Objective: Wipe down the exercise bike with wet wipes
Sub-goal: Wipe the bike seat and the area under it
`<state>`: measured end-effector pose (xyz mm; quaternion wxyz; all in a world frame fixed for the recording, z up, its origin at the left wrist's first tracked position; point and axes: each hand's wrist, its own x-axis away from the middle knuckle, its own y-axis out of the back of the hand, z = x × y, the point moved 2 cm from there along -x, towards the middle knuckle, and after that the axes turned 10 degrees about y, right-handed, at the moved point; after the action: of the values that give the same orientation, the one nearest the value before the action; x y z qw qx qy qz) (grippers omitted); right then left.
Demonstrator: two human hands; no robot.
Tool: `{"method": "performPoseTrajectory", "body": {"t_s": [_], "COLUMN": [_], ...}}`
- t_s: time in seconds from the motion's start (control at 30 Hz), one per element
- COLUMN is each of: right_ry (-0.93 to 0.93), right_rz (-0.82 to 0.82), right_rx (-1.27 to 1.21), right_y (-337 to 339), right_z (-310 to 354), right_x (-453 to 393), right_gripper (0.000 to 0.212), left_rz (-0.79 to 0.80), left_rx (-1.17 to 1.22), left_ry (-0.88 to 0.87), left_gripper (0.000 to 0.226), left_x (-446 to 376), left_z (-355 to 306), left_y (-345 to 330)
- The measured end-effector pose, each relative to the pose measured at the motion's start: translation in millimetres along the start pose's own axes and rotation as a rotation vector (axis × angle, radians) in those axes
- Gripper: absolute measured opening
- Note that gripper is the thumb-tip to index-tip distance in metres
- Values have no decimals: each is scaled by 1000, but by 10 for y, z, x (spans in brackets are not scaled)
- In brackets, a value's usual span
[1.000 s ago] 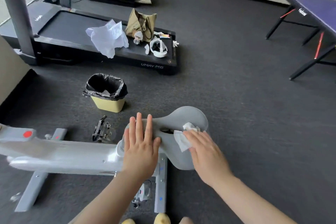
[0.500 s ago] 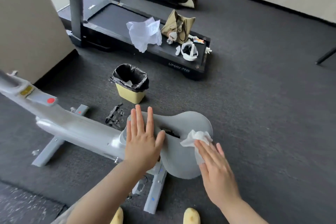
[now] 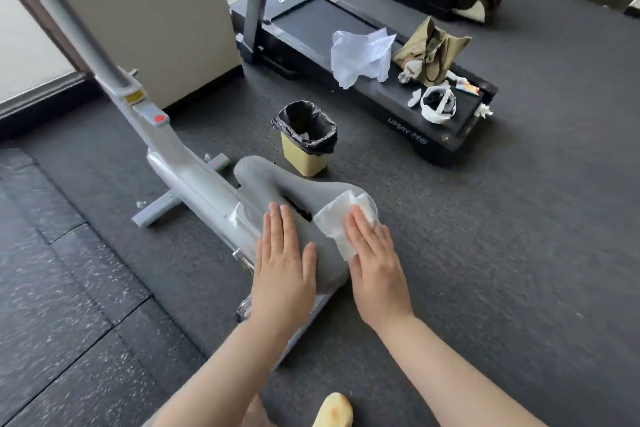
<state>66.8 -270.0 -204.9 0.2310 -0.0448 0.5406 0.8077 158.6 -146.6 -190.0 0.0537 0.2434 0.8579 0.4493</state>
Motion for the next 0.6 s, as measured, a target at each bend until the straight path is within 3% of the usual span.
{"method": "performPoseTrajectory", "body": {"t_s": [0.13,0.27,0.47,0.6], "right_ry": [-178,-23,299,371], "right_rz": [-84,-8,150,83], "right_rx": [-88,-50,121,19], "right_y": [-100,-169,97,47], "right_z": [259,511,-18,-170], "right_x": [-183,283,-93,-140], "right_gripper": [54,50,44,42], "left_rz": [2,55,60,113], "left_rx": [-89,-249,-193,-238], "left_ry": [12,-62,-64,-33], "left_gripper": [76,75,66,57], "left_x": [57,93,32,24], "left_z": [0,3,27,10], "left_y": [-24,49,77,119]}}
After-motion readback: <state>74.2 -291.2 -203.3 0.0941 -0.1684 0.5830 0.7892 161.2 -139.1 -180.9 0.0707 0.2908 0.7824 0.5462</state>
